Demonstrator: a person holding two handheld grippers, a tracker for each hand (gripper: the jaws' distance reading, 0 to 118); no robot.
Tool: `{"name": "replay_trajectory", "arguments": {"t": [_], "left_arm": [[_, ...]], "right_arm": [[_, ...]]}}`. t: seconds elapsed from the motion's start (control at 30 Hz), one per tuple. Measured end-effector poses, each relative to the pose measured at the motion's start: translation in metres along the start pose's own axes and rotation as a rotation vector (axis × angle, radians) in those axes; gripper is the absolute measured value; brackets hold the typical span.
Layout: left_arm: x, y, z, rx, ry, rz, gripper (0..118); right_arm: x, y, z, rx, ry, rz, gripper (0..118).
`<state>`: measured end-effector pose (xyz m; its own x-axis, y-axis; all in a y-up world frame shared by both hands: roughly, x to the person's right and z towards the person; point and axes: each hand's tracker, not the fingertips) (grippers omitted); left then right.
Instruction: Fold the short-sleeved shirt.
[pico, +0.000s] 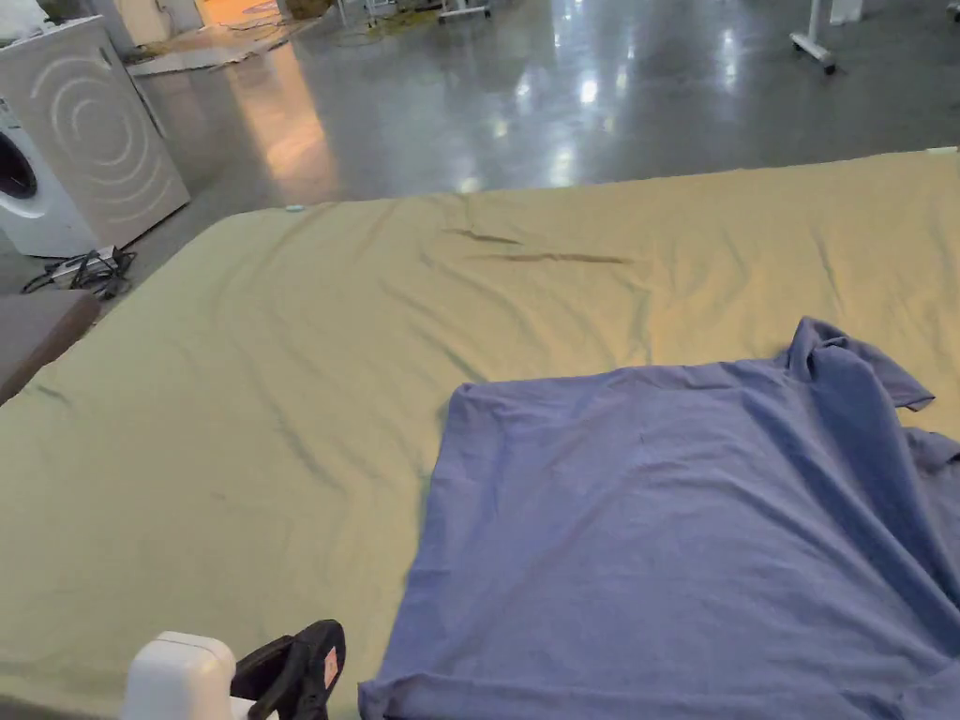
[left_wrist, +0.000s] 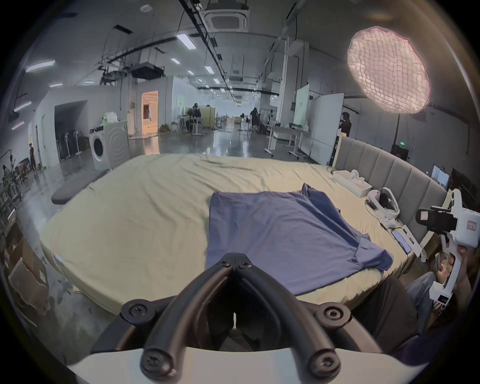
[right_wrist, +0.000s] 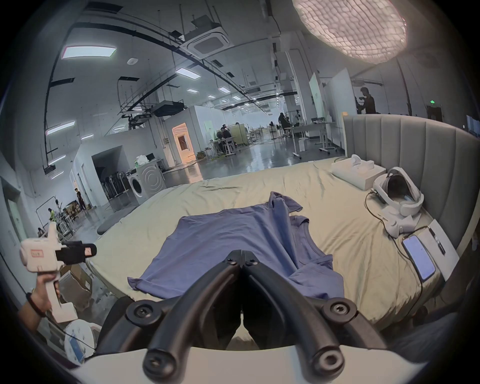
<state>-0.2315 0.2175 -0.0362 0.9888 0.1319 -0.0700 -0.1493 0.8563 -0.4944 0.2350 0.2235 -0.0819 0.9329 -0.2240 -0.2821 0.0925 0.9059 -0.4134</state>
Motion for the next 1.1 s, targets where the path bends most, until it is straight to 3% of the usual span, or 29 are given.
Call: {"name": "replay_trajectory", "arguments": {"t": [0.23, 0.27, 0.37, 0.4, 0.63, 0.7, 0.73, 0.83, 1.0, 1.1], "left_arm": [[-0.039, -0.033, -0.080, -0.254, 0.074, 0.018, 3], [-0.048, -0.040, -0.091, -0.302, 0.052, 0.056, 11], [-0.063, -0.055, -0.113, -0.344, 0.044, 0.104, 73], [-0.065, -0.058, -0.117, -0.361, 0.040, 0.101, 75], [-0.062, -0.064, -0.152, -0.479, 0.060, 0.018, 74], [-0.061, -0.065, -0.156, -0.506, 0.058, -0.009, 66], [-0.058, -0.064, -0.156, -0.509, 0.058, -0.020, 59], [-0.048, -0.060, -0.154, -0.520, 0.034, -0.067, 9], [-0.017, -0.066, -0.171, -0.600, 0.073, -0.355, 6], [-0.014, -0.065, -0.185, -0.688, 0.063, -0.359, 6]], "right_arm": [[0.012, -0.007, -0.008, -0.055, -0.019, -0.046, 0], [0.014, -0.008, -0.008, -0.060, -0.024, -0.050, 0], [0.019, -0.011, -0.008, -0.073, -0.031, -0.069, 0], [0.021, -0.012, -0.007, -0.078, -0.033, -0.072, 0], [0.031, -0.021, -0.001, -0.106, -0.055, -0.116, 0], [0.034, -0.022, 0.003, -0.098, -0.044, -0.136, 0], [0.035, -0.023, 0.005, -0.093, -0.050, -0.137, 0], [0.038, -0.027, 0.009, -0.093, -0.088, -0.123, 0], [0.052, -0.036, 0.012, -0.123, -0.109, -0.150, 0], [0.065, -0.038, 0.010, -0.154, -0.194, -0.101, 0]]}}
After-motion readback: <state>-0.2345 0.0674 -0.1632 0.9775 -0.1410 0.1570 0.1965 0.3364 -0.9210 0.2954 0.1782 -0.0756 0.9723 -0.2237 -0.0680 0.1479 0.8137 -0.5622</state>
